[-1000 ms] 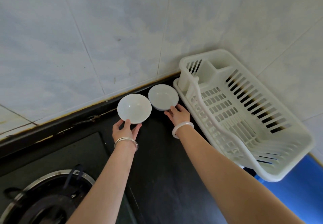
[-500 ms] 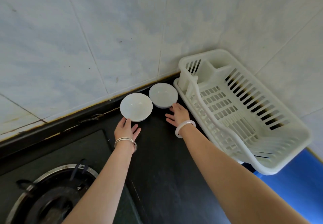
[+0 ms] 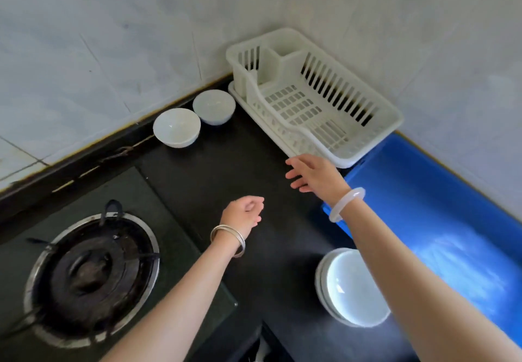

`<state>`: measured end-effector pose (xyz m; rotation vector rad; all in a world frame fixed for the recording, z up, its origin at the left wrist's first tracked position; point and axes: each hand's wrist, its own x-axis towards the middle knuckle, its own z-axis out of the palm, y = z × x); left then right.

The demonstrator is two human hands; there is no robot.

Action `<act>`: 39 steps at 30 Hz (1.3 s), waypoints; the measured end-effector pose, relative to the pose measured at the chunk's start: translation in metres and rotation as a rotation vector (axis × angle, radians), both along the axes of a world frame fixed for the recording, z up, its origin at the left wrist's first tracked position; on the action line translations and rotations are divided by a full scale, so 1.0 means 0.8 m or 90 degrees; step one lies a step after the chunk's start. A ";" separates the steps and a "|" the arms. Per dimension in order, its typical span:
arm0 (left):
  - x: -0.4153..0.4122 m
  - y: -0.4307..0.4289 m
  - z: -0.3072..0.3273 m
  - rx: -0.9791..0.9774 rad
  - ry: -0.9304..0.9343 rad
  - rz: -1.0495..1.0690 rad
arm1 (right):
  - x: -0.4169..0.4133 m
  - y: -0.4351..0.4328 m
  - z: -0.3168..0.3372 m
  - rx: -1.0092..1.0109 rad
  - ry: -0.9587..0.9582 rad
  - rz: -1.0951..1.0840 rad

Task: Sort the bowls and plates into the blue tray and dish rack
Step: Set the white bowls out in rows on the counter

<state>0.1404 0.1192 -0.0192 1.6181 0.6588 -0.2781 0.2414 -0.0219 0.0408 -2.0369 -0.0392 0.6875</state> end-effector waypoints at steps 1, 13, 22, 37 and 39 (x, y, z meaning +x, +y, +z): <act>-0.011 -0.020 0.002 0.014 -0.002 -0.041 | -0.018 -0.026 0.002 -0.036 -0.025 -0.003; -0.083 -0.156 0.009 0.215 -0.008 -0.278 | -0.180 -0.201 -0.040 -0.437 -0.107 -0.060; -0.092 -0.167 0.006 0.220 -0.009 -0.209 | -0.190 -0.204 -0.038 -0.487 -0.166 -0.086; -0.071 -0.186 0.016 0.350 0.050 -0.199 | -0.205 -0.252 -0.005 -0.395 -0.176 -0.235; -0.069 -0.183 0.018 0.336 0.043 -0.201 | -0.207 -0.252 -0.001 -0.381 -0.175 -0.237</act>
